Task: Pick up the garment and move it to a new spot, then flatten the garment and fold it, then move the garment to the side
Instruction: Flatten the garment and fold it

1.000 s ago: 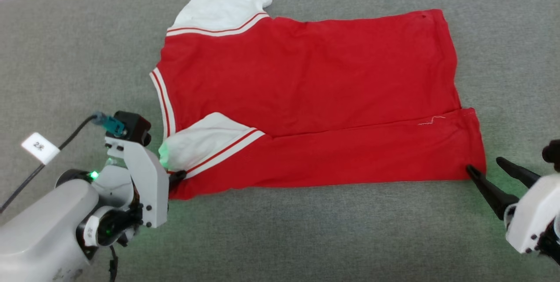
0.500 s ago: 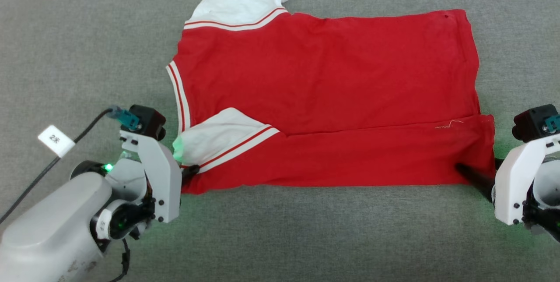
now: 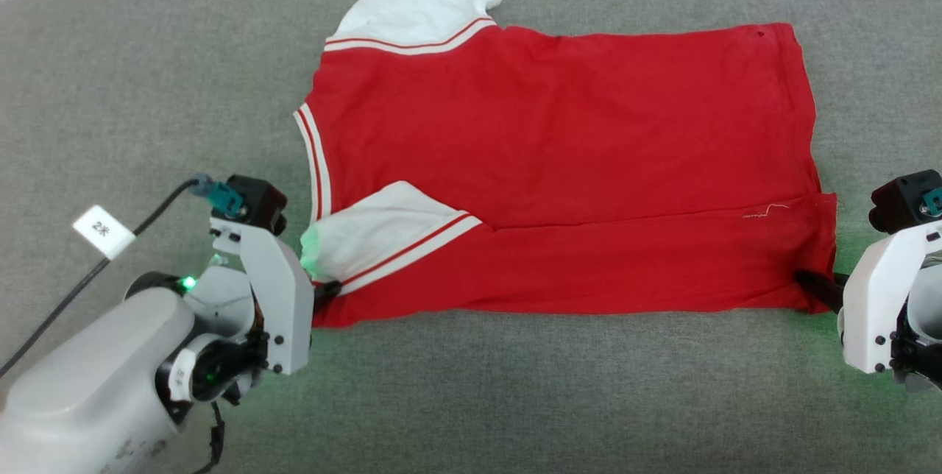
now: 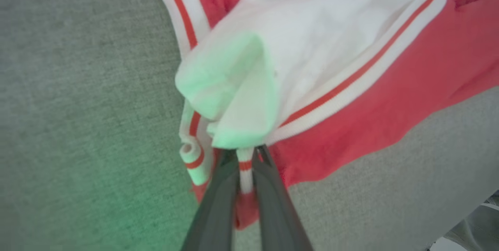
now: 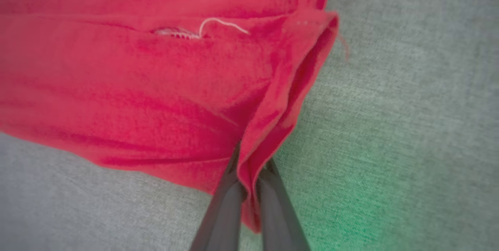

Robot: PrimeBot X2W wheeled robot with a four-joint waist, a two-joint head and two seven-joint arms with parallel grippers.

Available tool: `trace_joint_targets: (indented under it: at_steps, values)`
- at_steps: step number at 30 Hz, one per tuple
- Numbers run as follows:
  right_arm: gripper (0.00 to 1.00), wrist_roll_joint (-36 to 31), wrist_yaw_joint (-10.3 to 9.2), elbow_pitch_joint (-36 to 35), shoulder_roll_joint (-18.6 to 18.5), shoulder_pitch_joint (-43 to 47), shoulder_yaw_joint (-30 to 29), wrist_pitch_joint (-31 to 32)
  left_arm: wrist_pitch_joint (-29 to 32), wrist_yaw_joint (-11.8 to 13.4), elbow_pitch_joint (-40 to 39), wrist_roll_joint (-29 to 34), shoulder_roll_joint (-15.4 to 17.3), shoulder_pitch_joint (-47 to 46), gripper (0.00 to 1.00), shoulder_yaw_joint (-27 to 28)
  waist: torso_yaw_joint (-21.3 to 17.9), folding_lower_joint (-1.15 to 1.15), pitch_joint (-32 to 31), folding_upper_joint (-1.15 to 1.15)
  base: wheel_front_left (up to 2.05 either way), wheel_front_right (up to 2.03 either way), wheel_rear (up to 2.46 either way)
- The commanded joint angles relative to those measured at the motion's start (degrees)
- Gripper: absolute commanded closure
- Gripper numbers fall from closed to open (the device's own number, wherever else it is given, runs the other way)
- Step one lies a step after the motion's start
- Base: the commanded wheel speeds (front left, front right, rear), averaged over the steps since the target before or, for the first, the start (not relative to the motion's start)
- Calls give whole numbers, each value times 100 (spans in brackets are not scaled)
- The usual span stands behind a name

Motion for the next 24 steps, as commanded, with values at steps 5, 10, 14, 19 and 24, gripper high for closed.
trace_joint_targets:
  at_steps: [5,10,14,19,24]
  values:
    - [100,121,-8,-36,-194,313,101,199,259,203,-226,-86,225,285,100,-125,28,0,-169,0,0,0,0]
    - [100,205,-8,-278,-399,475,68,424,325,348,-568,-110,433,339,100,-96,46,0,-306,0,0,0,0]
    - [100,288,-8,-592,-544,684,-21,647,354,485,-834,-129,600,422,100,-72,65,0,-404,0,0,0,0]
    - [100,341,-8,-986,-699,1026,-256,873,357,663,-1197,-175,792,563,100,-53,89,0,-491,0,0,0,0]
    - [100,282,-8,-1227,-636,1355,-511,1040,361,781,-1425,-186,862,723,100,-106,102,0,-507,0,0,0,0]
